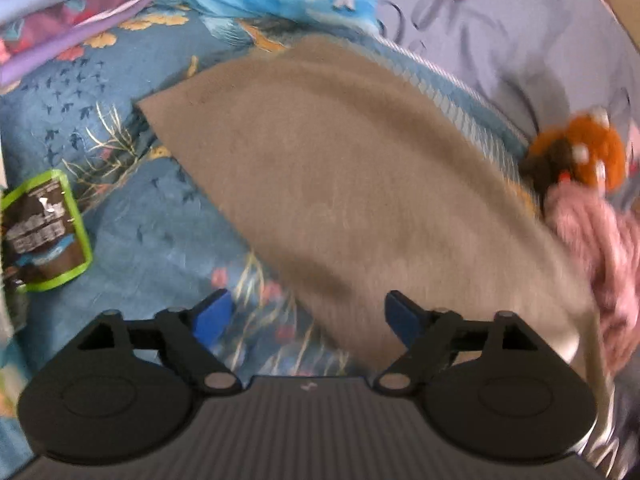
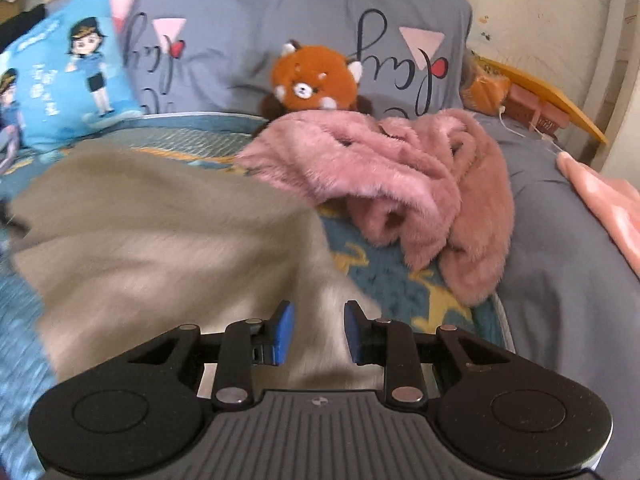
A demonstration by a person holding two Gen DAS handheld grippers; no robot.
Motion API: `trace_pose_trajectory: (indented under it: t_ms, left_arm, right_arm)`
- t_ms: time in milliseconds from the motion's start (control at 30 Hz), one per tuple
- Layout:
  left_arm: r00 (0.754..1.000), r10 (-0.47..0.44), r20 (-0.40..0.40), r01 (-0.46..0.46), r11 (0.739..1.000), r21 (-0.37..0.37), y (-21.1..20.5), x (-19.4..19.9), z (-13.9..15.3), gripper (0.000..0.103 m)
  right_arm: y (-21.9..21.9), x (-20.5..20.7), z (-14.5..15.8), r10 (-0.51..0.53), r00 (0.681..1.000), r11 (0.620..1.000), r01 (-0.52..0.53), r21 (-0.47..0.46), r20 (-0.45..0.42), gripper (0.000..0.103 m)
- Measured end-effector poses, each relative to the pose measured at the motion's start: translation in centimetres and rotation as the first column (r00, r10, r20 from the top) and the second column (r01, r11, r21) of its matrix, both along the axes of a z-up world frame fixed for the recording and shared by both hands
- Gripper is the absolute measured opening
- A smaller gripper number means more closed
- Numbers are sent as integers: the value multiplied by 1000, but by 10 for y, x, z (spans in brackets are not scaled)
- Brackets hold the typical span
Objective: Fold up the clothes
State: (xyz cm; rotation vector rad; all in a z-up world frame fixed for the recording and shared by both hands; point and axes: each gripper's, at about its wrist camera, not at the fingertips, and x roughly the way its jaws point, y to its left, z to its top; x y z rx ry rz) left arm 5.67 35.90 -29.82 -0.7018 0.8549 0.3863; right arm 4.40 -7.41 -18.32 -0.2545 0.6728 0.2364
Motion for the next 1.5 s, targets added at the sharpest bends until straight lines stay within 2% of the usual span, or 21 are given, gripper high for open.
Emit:
trace_pose_trajectory:
  t_ms: [100,200,300,467,600,700,733,767,800,833,867,900,1000,1133,1200,1300,1400,1433,1500]
  left_arm:
    - [992,94,79,-89,994,-61,26,5,-7,95]
    - [980,171,101,-161,982,-99,54,14,-12,95]
    - [961,257,99,-241,959,-148,87,19,-16,95]
    - [909,411,74,-379,885,-269,144,20,-42,95]
    - [865,493,89,-413,803,-429,181,10,-71,92]
    - [849,514,124,-389,765,-513,196,8,-82,71]
    - [851,509,129,-379,765,-520,197,10,-83,56]
    - [856,499,132,-369,770,-520,198,12,-83,49]
    - [862,489,135,-360,777,-516,197,16,-82,34]
    - [866,480,140,-352,784,-512,196,19,-81,23]
    - [864,480,152,-350,789,-504,194,21,-79,19]
    - [855,491,166,-363,796,-484,191,21,-73,7]
    - [824,524,214,-394,803,-448,184,25,-56,6]
    - [820,521,239,-409,824,-391,176,28,-24,5]
    - [791,541,286,-419,819,-392,176,16,-3,5]
    - [726,576,375,-436,808,-395,183,-17,37,1]
    - [685,568,456,-450,822,-349,197,-63,78,0]
    - [696,554,458,-434,832,-347,202,-79,88,0]
    - [770,491,409,-368,864,-345,212,-85,96,0]
  right_arm:
    - [-4,-23,1,-13,1000,999,14,38,-18,27]
    - [-4,-36,2,-40,999,996,43,80,-37,27]
    - [2,-41,1,-45,998,994,49,93,-51,28]
    - [15,-44,-1,-24,997,994,32,108,-76,28]
    - [25,-44,-5,-6,996,995,15,101,-89,28]
    - [30,-42,-11,5,994,994,7,107,-107,28]
    - [32,-42,-12,10,994,994,2,105,-111,28]
    - [34,-42,-14,15,993,995,-3,103,-115,28]
    - [35,-42,-15,21,993,995,-9,100,-117,28]
    - [37,-44,-15,27,993,995,-16,96,-115,28]
    - [39,-45,-15,34,993,996,-24,89,-110,28]
    - [40,-48,-15,38,994,996,-30,79,-102,28]
    - [41,-54,-12,41,996,997,-36,62,-81,28]
    - [35,-58,-4,28,997,997,-23,71,-67,28]
    - [32,-62,0,23,998,997,-19,74,-53,28]
    - [26,-70,6,11,1000,997,-9,83,-29,28]
    - [19,-78,7,-3,1000,994,6,111,-31,28]
    - [17,-80,6,-7,999,992,12,122,-37,28]
    - [16,-83,2,-11,998,989,19,145,-55,28]
